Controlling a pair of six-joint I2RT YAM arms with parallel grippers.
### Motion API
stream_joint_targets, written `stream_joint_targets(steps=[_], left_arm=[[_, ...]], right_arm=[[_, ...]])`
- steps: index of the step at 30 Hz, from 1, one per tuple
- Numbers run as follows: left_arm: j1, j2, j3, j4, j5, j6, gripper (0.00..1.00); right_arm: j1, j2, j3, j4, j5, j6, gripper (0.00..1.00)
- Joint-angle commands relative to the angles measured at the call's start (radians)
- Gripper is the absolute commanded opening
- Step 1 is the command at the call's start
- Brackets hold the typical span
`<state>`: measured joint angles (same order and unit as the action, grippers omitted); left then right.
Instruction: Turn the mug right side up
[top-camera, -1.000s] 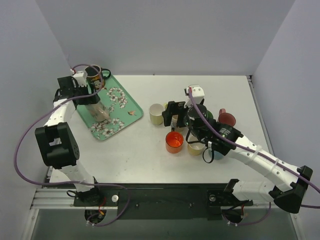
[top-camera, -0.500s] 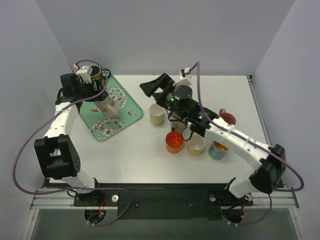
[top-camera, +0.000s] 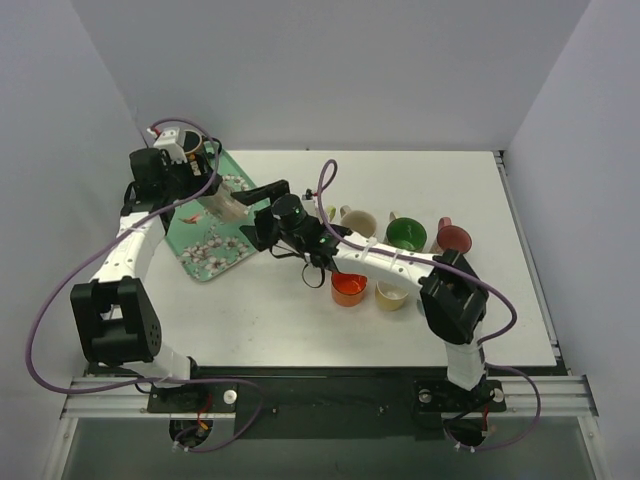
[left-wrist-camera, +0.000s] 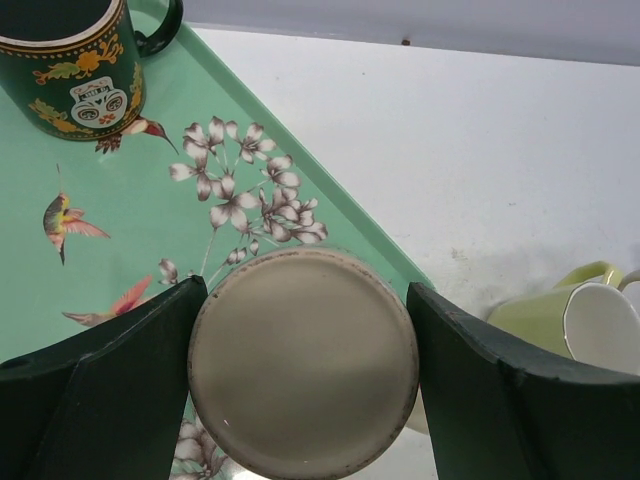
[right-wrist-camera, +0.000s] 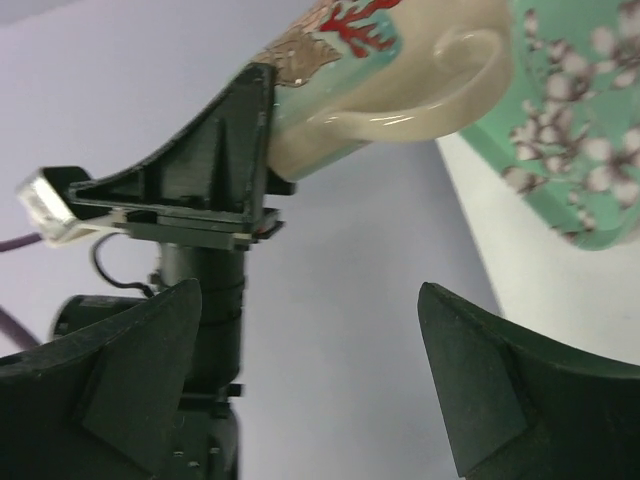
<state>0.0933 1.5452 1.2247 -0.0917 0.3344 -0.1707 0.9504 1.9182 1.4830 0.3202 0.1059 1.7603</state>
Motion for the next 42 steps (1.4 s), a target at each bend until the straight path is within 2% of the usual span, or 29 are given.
stream_joint_targets(steps=[1,7,16,24,28,37,40,42], left_arm=[[-0.003,-0.095,0.003,0.245,0.020,-0.090,0.00],[-0.001,-0.111,-0.019,0.316,0.025,-0.127,0.00],[0.008,-0.112,-0.048,0.379,0.051,-0.174,0.00],[0.006,-0.109,-0.074,0.432,0.087,-0.207,0.00],[0.006,-0.109,-0.086,0.437,0.103,-0.222,0.00],[0.022,-0.111,-0.123,0.464,0.163,-0.270,0.00],[0.028,-0.114,-0.148,0.457,0.213,-0.250,0.00],[0.029,-0.111,-0.160,0.422,0.228,-0.211,0.00]], right_arm=[[-0.009,0.034,0.069,0.109,0.093,0.200,0.84],[-0.016,0.110,0.094,0.149,0.093,0.304,0.83],[-0.041,0.186,0.146,0.129,0.126,0.343,0.80],[-0.053,0.243,0.218,0.137,0.127,0.373,0.70],[-0.059,0.246,0.211,0.138,0.140,0.381,0.59],[-0.075,0.258,0.234,0.134,0.141,0.337,0.00],[-0.084,0.243,0.226,0.144,0.167,0.269,0.00],[-0.088,0.226,0.223,0.174,0.184,0.121,0.00]])
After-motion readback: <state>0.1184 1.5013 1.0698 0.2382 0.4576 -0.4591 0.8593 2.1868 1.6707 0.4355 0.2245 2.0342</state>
